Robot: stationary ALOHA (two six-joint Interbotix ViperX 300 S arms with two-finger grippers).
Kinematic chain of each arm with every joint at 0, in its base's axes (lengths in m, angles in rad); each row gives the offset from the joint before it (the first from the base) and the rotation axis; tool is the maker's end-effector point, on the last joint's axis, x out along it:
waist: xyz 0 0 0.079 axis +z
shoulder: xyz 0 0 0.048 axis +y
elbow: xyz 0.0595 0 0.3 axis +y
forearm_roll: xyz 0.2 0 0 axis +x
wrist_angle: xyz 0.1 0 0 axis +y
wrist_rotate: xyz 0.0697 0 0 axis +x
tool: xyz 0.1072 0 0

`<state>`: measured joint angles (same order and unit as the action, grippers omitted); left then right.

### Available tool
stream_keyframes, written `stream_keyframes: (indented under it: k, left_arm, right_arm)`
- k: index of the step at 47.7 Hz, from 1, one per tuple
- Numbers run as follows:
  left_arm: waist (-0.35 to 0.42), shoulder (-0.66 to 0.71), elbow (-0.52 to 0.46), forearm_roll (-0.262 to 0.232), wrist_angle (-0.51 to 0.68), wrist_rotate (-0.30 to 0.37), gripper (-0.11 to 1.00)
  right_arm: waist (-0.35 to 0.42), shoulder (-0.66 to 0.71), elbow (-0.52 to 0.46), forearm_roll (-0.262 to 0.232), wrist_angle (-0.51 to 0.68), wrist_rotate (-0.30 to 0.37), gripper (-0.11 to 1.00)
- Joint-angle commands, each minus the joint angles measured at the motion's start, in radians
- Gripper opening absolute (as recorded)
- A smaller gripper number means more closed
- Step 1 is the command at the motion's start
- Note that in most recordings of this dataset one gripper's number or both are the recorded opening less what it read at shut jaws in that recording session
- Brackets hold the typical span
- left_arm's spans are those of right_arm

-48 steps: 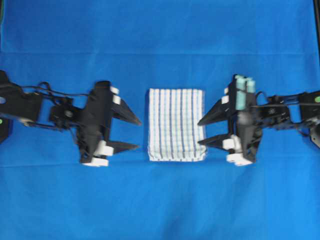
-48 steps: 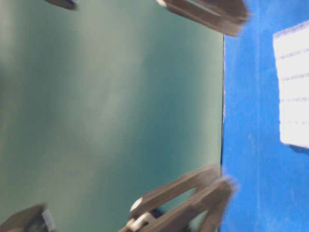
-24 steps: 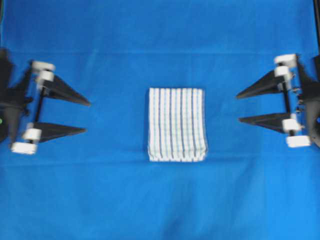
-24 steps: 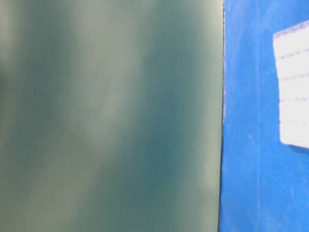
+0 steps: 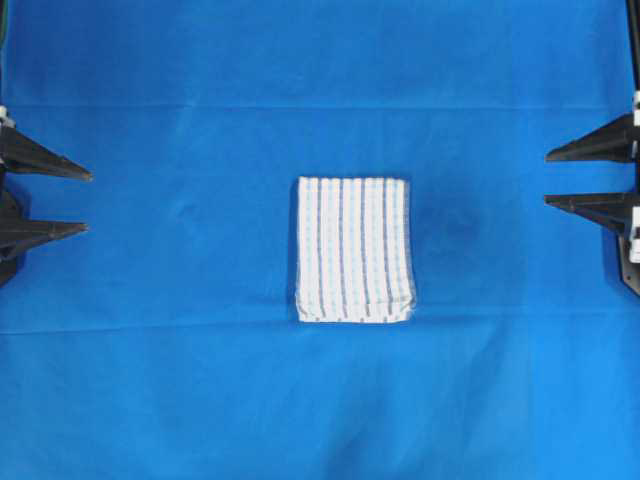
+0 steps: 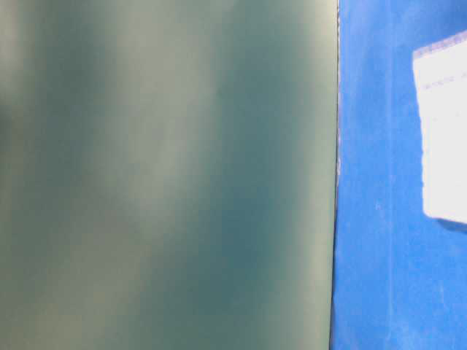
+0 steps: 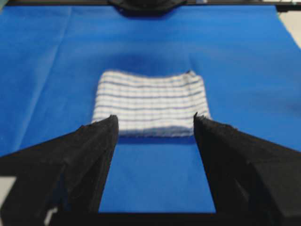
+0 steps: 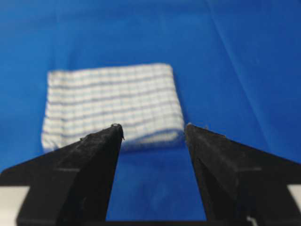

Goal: Fold the blue towel.

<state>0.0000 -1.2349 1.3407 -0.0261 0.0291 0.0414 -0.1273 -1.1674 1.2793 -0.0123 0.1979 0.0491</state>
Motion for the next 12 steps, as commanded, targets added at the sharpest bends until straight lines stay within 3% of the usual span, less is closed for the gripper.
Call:
stream_keyframes:
  k: [1, 12]
  left_arm:
    - [0.012, -0.026, 0.014, 0.003, -0.002, -0.002, 0.59]
    - [0.038, -0.037, 0.038, 0.003, -0.002, -0.011, 0.59]
  right_arm:
    - [-0.005, 0.011, -0.005, 0.009, -0.026, 0.002, 0.6]
    - [-0.005, 0.028, 0.002, 0.011, -0.038, 0.003, 0.6]
